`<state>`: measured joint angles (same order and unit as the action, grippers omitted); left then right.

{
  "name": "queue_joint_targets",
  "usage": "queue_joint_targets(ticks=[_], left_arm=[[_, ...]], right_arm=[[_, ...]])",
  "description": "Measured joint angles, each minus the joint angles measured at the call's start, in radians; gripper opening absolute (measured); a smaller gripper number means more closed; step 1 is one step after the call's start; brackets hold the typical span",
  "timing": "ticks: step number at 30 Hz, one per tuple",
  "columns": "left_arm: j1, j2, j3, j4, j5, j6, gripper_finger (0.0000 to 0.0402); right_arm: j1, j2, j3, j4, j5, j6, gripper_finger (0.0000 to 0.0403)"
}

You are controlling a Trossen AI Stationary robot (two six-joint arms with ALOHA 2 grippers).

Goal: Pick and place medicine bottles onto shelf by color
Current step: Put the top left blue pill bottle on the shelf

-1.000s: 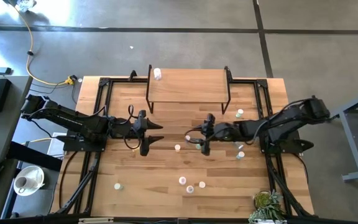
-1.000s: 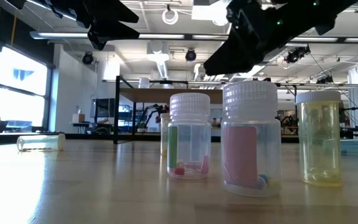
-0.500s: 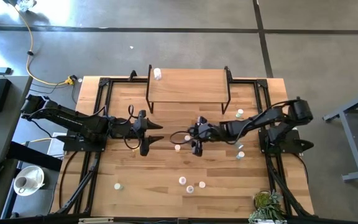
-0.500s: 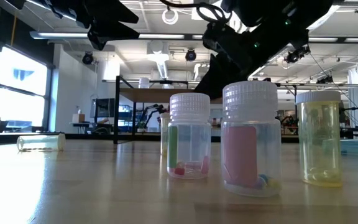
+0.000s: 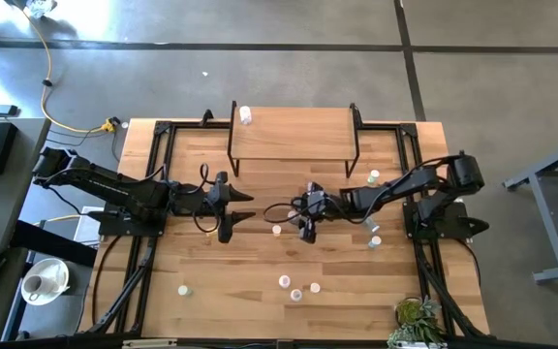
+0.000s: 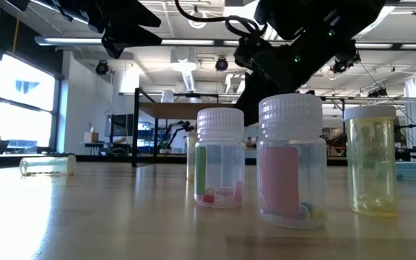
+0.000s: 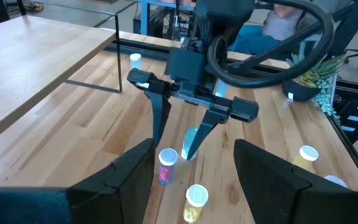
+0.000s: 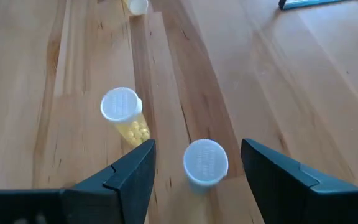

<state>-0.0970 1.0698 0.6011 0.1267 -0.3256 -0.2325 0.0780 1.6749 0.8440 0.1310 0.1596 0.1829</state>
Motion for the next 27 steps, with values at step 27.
queue_joint_targets(ticks=[27], left_arm=[[0.0, 0.032, 0.001, 0.005, -0.001, 0.0, 0.0209]], right_arm=[[-0.019, 0.056, 0.0, 0.012, -0.013, 0.026, 0.0177]])
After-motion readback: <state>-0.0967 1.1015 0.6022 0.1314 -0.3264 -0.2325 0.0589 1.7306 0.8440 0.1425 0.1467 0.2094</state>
